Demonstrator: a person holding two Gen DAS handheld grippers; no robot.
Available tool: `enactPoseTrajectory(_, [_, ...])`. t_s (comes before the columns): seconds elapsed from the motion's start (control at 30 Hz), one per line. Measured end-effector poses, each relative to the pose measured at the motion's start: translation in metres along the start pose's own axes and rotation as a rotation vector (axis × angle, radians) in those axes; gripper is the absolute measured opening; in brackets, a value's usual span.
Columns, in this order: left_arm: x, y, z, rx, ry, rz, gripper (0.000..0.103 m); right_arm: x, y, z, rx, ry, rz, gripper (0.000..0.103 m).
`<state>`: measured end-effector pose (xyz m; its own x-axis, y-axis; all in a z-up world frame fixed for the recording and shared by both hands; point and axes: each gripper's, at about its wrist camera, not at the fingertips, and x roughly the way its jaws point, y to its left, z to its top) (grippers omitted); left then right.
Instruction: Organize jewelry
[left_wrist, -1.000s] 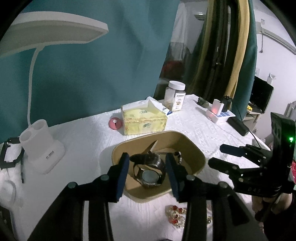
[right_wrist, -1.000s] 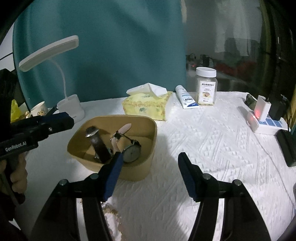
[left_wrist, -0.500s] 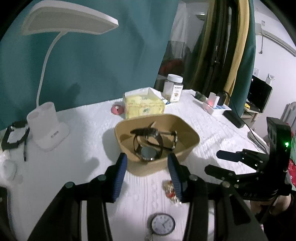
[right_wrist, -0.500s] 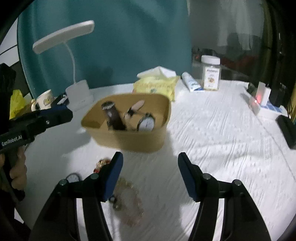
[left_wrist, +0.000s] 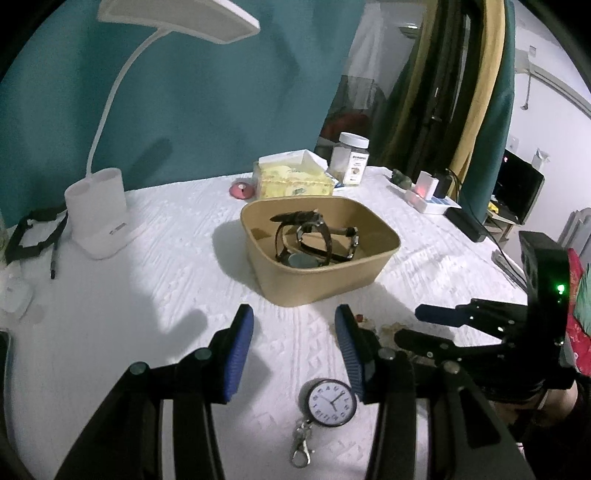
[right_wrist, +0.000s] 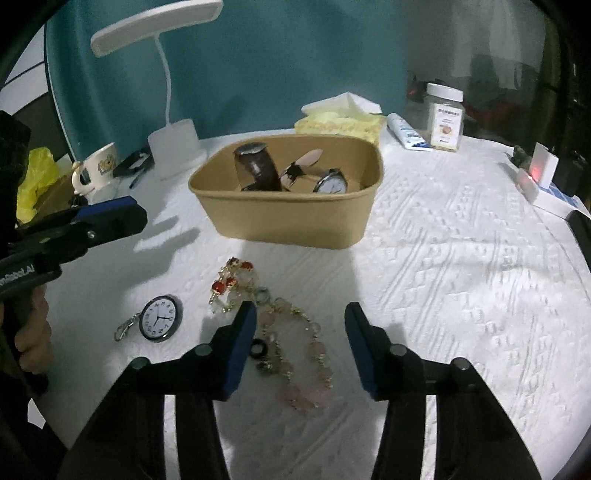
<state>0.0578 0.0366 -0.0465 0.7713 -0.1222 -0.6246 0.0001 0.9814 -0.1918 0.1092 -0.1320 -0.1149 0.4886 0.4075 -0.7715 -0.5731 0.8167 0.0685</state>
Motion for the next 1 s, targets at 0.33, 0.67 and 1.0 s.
enactPoseTrajectory(0.33, [0.002, 0.005, -0.001, -0.008, 0.014, -0.002, 0.045, 0.013, 0.006, 0.002, -0.027, 0.027, 0.003, 0.014])
enactPoseTrajectory(0.67, [0.018, -0.016, -0.003, 0.044, 0.072, -0.015, 0.045, -0.007, -0.014, 0.003, 0.008, -0.043, -0.002, 0.009])
enactPoseTrajectory(1.0, [0.049, -0.054, -0.010, 0.151, 0.187, -0.023, 0.045, -0.025, -0.052, -0.003, 0.075, -0.088, 0.000, 0.009])
